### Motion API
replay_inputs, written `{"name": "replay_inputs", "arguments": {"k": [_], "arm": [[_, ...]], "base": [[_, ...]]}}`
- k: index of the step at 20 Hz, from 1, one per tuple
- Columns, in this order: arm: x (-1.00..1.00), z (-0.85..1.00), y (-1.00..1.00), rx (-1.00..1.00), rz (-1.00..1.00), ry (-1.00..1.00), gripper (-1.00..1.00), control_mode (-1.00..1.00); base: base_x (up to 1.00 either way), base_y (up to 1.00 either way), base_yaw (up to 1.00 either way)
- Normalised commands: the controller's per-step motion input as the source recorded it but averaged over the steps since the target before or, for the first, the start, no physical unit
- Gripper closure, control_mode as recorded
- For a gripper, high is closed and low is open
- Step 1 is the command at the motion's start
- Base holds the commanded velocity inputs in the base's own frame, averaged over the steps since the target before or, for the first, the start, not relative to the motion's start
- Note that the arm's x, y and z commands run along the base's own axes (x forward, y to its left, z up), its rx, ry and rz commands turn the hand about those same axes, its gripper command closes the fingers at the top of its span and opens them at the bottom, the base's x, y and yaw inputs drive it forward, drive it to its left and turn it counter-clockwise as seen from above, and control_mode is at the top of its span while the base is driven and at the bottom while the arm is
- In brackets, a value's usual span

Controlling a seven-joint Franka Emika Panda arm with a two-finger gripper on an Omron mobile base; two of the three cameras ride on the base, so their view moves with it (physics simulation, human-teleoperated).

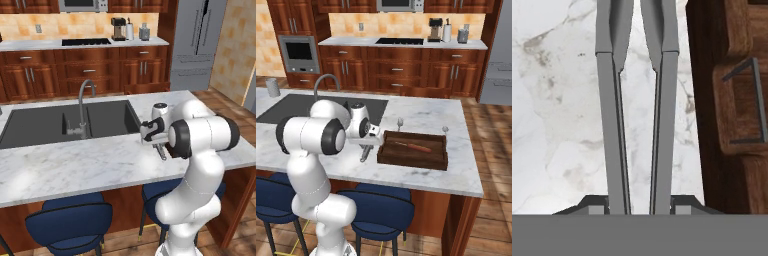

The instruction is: Take the tongs from the drawer on the right and place them on the dining counter next to the tray containing the hot dog.

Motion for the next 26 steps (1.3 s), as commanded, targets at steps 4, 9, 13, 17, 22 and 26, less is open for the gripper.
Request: {"name": "replay_inputs", "arguments": {"k": [4, 9, 13, 17, 22, 26], "arm": [[0.12, -0.08, 0.0, 0.0, 0.0, 0.0, -1.0, -1.0], [0.11, -0.01, 0.0, 0.0, 0.0, 0.0, -1.0, -1.0], [0.08, 0.0, 0.0, 0.0, 0.0, -0.03, -1.0, -1.0], [-0.05, 0.28, 0.0, 0.0, 0.0, -0.15, -1.0, -1.0], [-0.26, 0.57, 0.0, 0.0, 0.0, -0.18, -1.0, -1.0], [-0.39, 0.71, -0.02, 0.0, 0.0, -0.27, -1.0, -1.0]], "base": [[0.0, 0.0, 0.0], [0.0, 0.0, 0.0], [0.0, 0.0, 0.0], [0.0, 0.0, 0.0], [0.0, 0.0, 0.0], [0.0, 0.0, 0.0]]}}
